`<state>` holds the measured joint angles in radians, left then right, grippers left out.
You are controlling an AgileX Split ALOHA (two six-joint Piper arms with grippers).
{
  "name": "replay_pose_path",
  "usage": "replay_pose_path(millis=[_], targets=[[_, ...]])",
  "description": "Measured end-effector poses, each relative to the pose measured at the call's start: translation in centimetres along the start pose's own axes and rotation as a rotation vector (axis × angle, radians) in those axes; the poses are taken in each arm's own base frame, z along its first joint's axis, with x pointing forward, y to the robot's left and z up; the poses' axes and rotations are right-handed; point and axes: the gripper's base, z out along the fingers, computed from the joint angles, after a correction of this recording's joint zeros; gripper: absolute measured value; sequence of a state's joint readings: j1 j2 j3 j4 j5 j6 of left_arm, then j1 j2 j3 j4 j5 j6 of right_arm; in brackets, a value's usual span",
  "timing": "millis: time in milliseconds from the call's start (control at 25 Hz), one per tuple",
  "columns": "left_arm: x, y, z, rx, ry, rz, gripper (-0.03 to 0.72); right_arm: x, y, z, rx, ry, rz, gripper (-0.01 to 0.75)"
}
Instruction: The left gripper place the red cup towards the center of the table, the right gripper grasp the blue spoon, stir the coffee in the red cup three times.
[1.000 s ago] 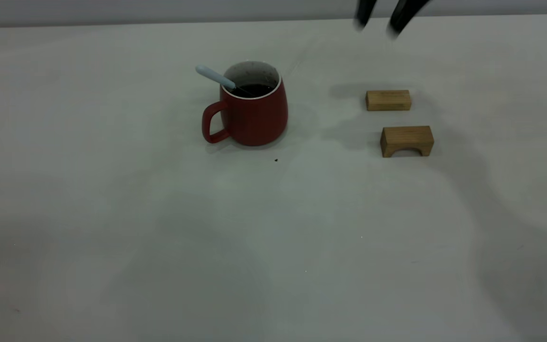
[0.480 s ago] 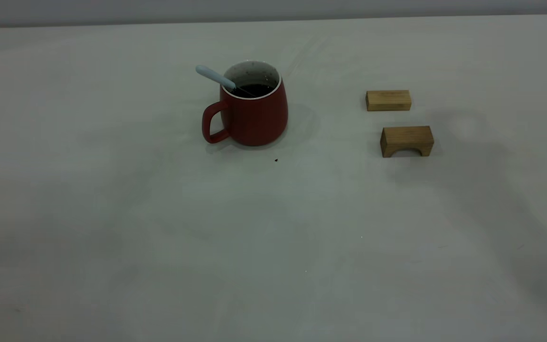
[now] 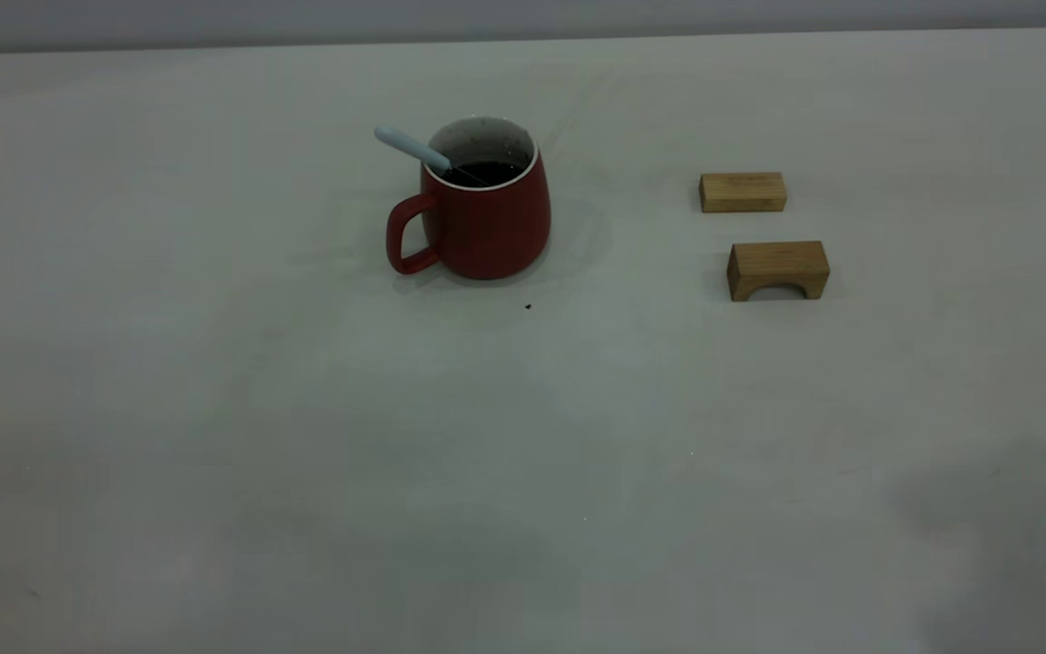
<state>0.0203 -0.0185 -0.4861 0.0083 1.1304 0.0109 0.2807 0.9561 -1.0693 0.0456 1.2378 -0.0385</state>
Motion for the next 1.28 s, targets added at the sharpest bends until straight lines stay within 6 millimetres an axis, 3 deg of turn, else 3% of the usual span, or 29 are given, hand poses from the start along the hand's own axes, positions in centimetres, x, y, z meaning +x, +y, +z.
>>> replay_pose_path(millis=[320,560,720,1280], targets=[[0.0,0.0,0.0,0.0,0.0,0.0,0.551,12.6,-0.2,-2.6,0.111,-0.241,0.124,0.238],[0.0,0.0,0.0,0.0,0.0,0.0,0.551,17.7,0.3,-0.5,0.226,-0.368,0.202,0.238],[0.0,0.0,0.0,0.0,0.0,0.0,0.551,19.0,0.5,1.1,0.228,-0.418,0.213,0.238],[0.0,0.0,0.0,0.0,0.0,0.0,0.551,18.9,0.5,1.2,0.224,-0.439,0.213,0.238]])
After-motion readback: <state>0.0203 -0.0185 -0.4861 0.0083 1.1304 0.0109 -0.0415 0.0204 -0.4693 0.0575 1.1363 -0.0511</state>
